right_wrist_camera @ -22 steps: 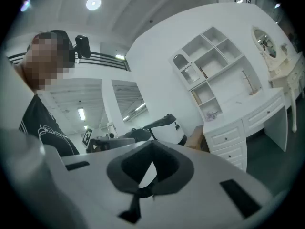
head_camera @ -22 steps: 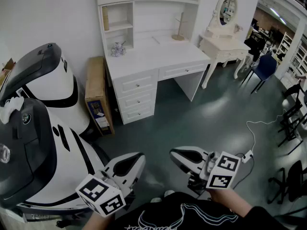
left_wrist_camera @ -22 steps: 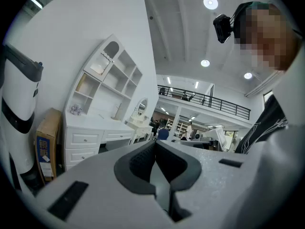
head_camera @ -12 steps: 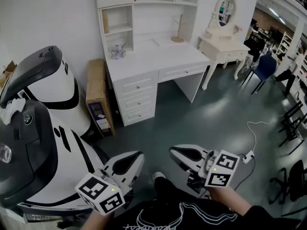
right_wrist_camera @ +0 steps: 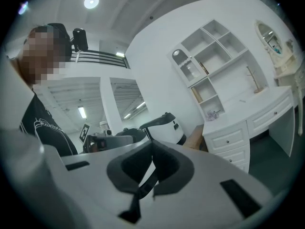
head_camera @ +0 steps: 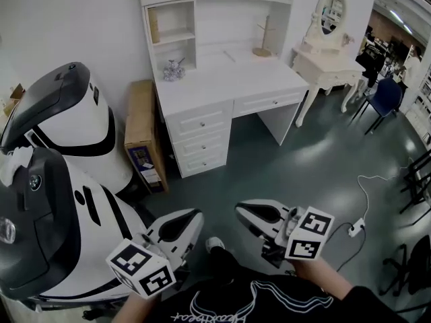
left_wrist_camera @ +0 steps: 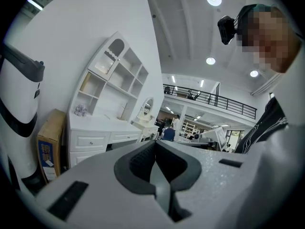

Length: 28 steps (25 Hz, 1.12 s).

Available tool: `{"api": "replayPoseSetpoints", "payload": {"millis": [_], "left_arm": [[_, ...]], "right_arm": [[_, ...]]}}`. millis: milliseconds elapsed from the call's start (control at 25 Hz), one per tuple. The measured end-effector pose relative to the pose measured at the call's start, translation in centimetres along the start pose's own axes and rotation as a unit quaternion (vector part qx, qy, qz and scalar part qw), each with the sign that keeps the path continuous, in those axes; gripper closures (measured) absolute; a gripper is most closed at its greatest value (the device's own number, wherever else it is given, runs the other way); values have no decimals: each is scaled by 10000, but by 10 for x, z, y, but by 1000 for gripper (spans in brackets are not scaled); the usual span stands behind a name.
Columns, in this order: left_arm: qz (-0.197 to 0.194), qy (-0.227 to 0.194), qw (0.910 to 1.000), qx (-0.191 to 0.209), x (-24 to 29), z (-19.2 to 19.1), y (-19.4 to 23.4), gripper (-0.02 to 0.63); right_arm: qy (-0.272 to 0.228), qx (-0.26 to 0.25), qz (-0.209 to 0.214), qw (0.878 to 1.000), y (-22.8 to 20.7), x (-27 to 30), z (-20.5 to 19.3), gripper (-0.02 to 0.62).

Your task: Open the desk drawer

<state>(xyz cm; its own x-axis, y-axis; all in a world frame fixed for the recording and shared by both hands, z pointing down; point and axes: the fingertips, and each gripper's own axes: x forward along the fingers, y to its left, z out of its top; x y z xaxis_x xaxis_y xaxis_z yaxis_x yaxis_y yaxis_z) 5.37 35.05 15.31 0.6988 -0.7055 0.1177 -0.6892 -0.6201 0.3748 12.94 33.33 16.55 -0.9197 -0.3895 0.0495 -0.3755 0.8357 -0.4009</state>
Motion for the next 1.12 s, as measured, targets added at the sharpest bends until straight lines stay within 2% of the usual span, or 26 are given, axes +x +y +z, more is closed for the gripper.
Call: {"api": "replayPoseSetpoints", "payload": {"millis": [280,400,640,800,1000,1120], "left_arm": [[248,315,9991,-112,70,13,82,601],[242,413,9986,-206,103,21,117,601],[317,417,9972,-533,157,45,185,601],[353,413,9967,-598,176,51,218,601],[467,529,9961,-524,183,42,256,601],[490,546,9954,-619,189,36,281,601]], "right_arm": [[123,199,13,9997,-92,52,20,592],[166,311,-1,9994,-133,75,29,592],[345,351,-76,9988,-202,115,42,592],[456,296,-131,9984,-234,139,46,592],[625,246,-327,9972,-263,170,38,592],[740,265,-428,9960,-280,187,31,592]]}}
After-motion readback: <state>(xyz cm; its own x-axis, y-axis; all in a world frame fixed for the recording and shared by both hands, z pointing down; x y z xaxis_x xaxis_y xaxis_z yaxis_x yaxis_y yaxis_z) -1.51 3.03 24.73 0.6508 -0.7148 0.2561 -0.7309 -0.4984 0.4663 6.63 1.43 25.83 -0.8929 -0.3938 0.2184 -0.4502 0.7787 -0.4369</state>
